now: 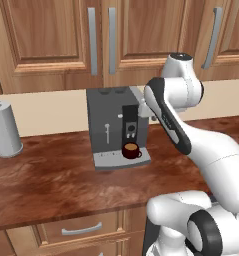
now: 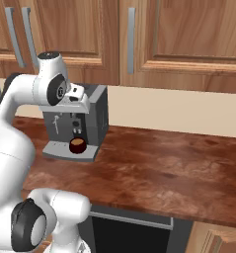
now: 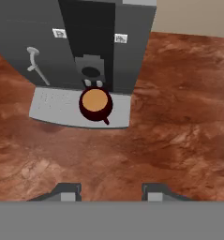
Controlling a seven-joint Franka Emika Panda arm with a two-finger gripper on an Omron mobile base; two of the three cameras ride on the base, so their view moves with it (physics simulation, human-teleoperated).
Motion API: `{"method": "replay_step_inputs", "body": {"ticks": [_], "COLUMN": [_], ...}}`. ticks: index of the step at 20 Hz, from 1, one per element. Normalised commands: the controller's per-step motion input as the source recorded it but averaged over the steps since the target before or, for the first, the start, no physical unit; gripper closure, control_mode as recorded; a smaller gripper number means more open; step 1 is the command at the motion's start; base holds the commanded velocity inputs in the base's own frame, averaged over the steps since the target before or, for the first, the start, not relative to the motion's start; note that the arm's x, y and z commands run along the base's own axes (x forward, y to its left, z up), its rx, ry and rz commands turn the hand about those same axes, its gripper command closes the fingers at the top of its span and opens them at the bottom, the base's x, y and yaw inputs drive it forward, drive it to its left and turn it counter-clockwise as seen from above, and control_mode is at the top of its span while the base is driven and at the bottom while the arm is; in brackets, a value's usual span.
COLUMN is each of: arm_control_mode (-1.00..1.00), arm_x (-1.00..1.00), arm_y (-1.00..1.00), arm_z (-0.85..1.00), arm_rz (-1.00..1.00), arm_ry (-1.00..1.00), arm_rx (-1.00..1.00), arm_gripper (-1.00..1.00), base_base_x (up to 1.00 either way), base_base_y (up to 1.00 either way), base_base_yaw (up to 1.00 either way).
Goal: Pick up the brewed coffee from the coffee machine and place it next to the breakfast plate on the dining counter.
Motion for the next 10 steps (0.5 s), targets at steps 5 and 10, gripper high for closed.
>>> {"method": "replay_step_inputs", "body": {"ticks": [5, 10], "arm_control_mode": [-1.00, -1.00], "arm_x": [-0.02, 0.00], "arm_y": [0.00, 0.00], "arm_z": [-0.31, -0.76], "arm_rz": [0.07, 0.21], "arm_ry": [-0.05, -0.10], "arm_rx": [0.00, 0.00], "arm_gripper": [-1.00, -1.00], "base_base_x": [0.00, 0.00], "base_base_y": [0.00, 0.00], "base_base_yaw": [0.00, 0.00]}}
